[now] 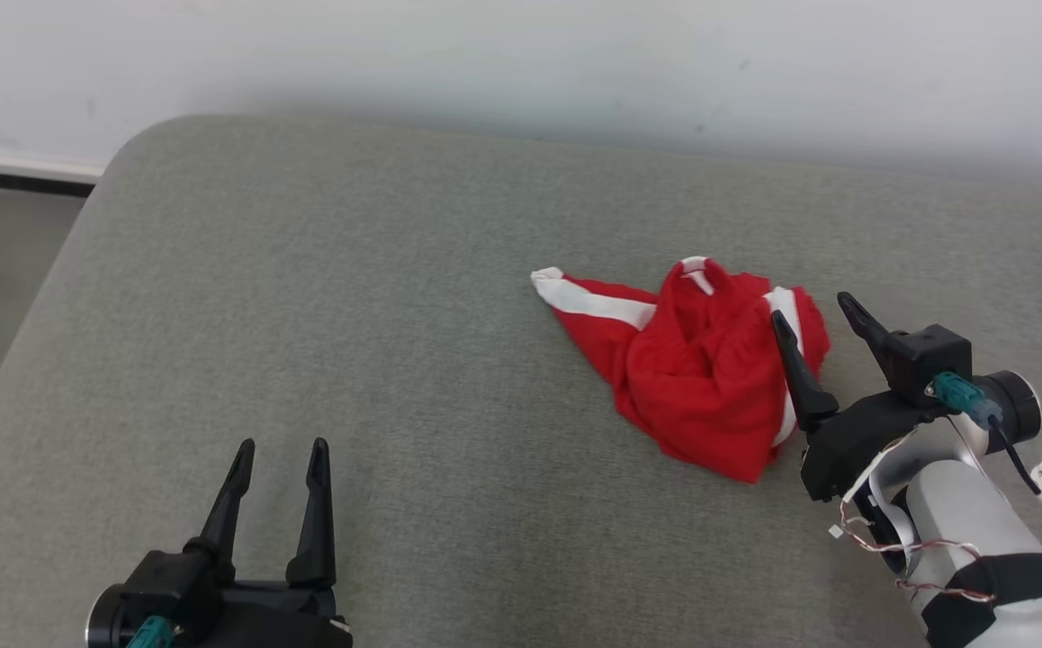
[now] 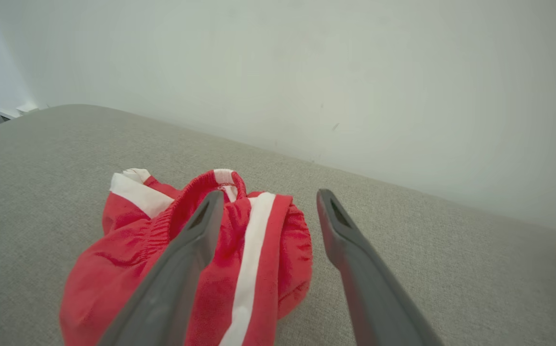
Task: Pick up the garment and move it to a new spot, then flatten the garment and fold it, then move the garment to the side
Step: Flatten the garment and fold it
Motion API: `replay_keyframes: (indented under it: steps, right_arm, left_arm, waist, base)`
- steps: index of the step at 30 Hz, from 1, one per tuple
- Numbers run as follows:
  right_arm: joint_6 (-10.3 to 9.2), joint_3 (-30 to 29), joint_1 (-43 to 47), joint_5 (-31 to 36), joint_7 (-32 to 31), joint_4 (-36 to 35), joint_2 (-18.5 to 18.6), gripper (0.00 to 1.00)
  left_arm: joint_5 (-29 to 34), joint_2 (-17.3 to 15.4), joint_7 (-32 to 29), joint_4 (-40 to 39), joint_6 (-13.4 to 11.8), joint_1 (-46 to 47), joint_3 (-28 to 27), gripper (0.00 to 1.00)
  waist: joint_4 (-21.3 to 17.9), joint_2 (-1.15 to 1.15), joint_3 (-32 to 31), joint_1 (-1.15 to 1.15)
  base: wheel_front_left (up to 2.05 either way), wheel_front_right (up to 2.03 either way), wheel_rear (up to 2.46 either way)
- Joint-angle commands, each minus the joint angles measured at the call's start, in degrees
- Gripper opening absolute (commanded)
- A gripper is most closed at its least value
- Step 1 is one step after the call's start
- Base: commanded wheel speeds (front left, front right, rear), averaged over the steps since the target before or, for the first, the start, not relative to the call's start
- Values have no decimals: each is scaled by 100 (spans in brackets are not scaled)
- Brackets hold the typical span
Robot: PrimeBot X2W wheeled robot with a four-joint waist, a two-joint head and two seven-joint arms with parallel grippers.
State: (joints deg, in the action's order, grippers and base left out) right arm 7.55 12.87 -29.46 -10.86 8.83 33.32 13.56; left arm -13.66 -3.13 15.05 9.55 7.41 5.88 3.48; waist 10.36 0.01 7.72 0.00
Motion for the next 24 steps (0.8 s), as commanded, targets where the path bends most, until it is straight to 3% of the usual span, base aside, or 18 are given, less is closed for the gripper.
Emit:
replay_keyframes:
  steps: [1, 6, 7, 8, 9, 15, 24]
  right_arm:
    - [-15, 24, -121, 27, 1, 139, 33, 100]
    - [-15, 129, -552, -23, -17, 1043, 55, 100]
    - [-15, 150, -620, -22, -25, 1177, 54, 44]
    - [-15, 179, -690, -47, 8, 1283, 29, 29]
    - [-15, 213, -747, -67, 74, 1361, 9, 0]
    - [-15, 162, -1071, -200, 457, 1681, 74, 0]
    - [-15, -257, -1541, -358, 639, 1464, 690, 0]
  left_arm:
    - [-32, 20, 17, 21, 6, 75, 21, 100]
    - [-136, 25, 17, 80, 9, 185, 117, 100]
    - [-151, 26, 17, 87, 9, 211, 127, 100]
    - [-172, 26, 17, 90, 10, 233, 138, 100]
    - [-189, 26, 17, 93, 10, 246, 139, 100]
    - [-103, 25, 17, 108, 3, 186, 73, 100]
    - [-31, 25, 17, 84, 3, 48, 86, 100]
  waist:
    - [277, -1, 176, 0]
    - [475, -1, 293, 0]
    - [488, -1, 307, 0]
    - [498, -1, 322, 0]
    - [503, -1, 333, 0]
    - [370, -1, 232, 0]
    - [87, -1, -15, 0]
  base:
    - [0, 0, 0]
    - [0, 0, 0]
    - [0, 0, 0]
    - [0, 0, 0]
    - [0, 0, 0]
    - [0, 0, 0]
    - [0, 0, 0]
